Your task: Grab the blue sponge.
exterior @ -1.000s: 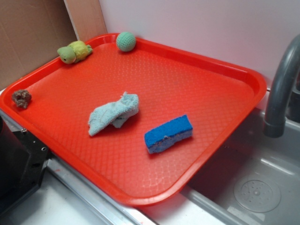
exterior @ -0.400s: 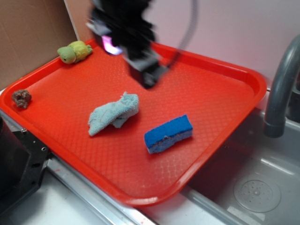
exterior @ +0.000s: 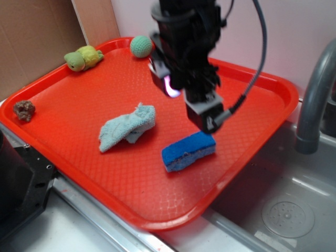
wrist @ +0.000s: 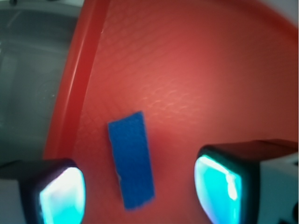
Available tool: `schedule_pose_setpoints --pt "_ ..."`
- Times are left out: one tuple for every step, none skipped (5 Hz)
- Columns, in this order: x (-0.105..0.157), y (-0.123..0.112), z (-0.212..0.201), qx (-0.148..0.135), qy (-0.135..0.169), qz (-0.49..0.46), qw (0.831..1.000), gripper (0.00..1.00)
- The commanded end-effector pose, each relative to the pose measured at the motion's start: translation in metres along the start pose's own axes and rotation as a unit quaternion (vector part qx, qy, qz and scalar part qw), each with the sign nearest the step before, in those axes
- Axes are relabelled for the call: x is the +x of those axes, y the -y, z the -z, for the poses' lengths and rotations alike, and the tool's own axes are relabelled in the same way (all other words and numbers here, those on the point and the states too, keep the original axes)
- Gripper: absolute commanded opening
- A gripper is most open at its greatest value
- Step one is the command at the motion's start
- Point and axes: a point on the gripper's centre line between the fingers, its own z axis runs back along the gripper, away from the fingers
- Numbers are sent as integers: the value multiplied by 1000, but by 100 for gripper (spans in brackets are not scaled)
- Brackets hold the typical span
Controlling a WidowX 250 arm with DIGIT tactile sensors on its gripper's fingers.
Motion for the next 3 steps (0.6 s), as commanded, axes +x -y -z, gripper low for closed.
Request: schedule_pose_setpoints --pt "0 11 -21 -25 47 39 998 100" --pt "0 11 -21 -25 47 39 998 100" --pt "-14 29 -2 -3 30 94 995 100"
